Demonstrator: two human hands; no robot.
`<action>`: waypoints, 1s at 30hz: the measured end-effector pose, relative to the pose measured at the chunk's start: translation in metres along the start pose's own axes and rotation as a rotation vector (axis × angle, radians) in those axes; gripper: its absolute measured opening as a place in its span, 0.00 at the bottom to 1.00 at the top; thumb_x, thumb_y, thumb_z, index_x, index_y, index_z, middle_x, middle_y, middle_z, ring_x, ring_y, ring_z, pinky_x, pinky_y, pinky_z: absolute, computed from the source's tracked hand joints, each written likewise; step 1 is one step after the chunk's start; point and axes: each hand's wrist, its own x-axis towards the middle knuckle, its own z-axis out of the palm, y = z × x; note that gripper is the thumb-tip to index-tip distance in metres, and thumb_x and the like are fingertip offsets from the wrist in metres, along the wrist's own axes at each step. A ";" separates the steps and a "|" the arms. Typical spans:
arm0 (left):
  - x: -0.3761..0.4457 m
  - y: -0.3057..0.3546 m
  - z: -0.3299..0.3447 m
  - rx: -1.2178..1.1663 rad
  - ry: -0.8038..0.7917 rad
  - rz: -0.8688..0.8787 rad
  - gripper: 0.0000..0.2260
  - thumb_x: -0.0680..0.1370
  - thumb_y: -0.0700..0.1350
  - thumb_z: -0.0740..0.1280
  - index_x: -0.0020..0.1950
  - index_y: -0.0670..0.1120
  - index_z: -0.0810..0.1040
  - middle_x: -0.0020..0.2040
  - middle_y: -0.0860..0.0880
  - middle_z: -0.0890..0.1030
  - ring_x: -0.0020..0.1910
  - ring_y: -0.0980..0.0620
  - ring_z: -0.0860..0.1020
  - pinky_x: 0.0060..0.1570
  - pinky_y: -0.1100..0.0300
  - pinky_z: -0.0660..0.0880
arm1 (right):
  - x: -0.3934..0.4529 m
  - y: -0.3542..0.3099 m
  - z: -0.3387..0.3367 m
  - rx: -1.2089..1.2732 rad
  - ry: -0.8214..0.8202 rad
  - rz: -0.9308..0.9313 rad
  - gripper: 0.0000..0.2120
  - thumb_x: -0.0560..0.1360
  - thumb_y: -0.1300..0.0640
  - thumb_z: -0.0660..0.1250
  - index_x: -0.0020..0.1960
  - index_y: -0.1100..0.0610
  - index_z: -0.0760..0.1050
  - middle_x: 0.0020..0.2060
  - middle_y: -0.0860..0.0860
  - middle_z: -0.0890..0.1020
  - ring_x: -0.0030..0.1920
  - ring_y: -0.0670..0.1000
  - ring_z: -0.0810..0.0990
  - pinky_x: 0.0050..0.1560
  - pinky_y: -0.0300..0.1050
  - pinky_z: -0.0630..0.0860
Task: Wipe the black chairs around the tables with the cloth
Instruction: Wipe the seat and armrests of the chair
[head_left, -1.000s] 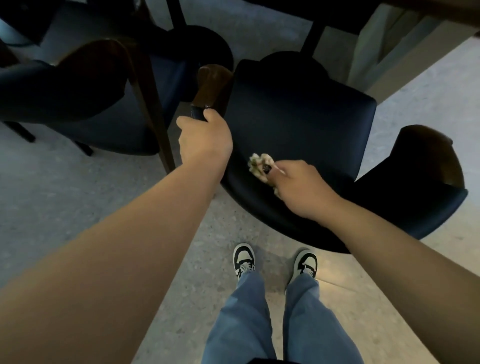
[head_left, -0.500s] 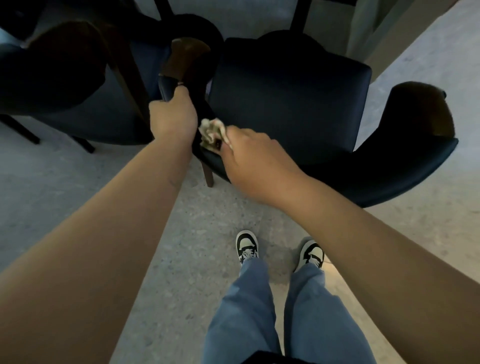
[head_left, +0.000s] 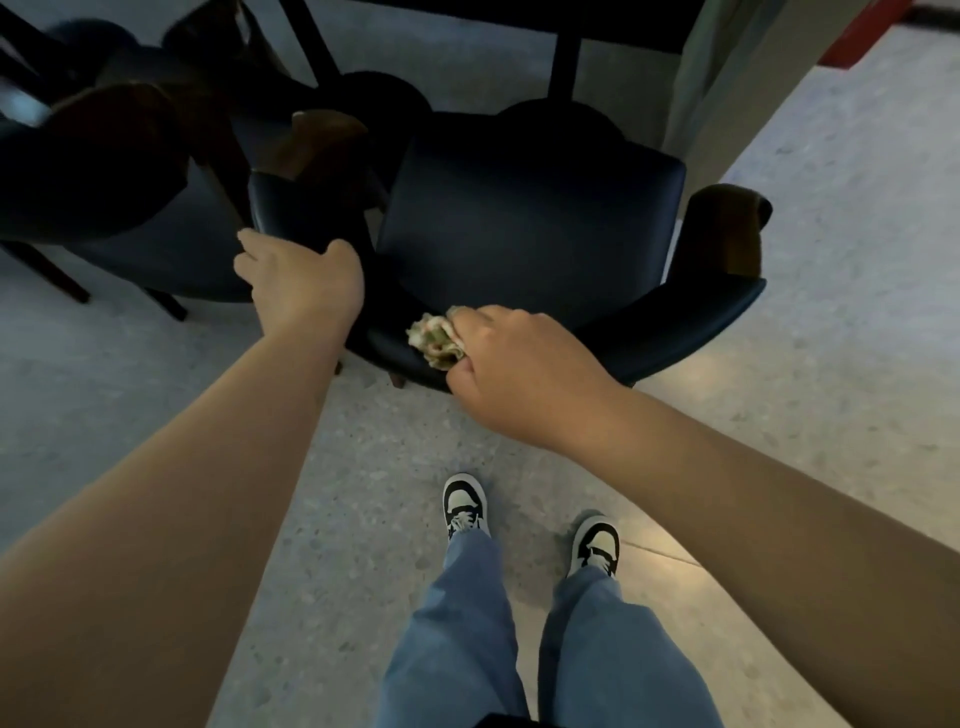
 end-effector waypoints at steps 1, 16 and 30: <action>-0.008 0.000 0.002 0.043 0.013 0.013 0.38 0.77 0.49 0.63 0.79 0.40 0.45 0.77 0.43 0.55 0.72 0.40 0.64 0.64 0.52 0.66 | -0.006 0.006 -0.002 -0.002 0.018 -0.010 0.14 0.74 0.55 0.57 0.57 0.59 0.72 0.51 0.55 0.78 0.48 0.59 0.78 0.44 0.48 0.72; -0.078 0.013 0.015 0.797 -0.545 0.938 0.30 0.75 0.68 0.44 0.70 0.61 0.71 0.59 0.51 0.81 0.54 0.47 0.79 0.52 0.52 0.75 | -0.068 0.137 -0.063 0.084 0.177 -0.317 0.09 0.66 0.67 0.65 0.43 0.70 0.79 0.37 0.62 0.81 0.36 0.62 0.79 0.38 0.55 0.78; -0.065 0.019 0.015 0.626 -0.648 1.057 0.20 0.77 0.56 0.53 0.56 0.54 0.82 0.37 0.58 0.81 0.34 0.60 0.77 0.40 0.60 0.72 | -0.013 0.203 -0.092 0.081 -0.147 -0.163 0.13 0.73 0.55 0.60 0.31 0.58 0.69 0.27 0.52 0.72 0.29 0.52 0.70 0.31 0.52 0.67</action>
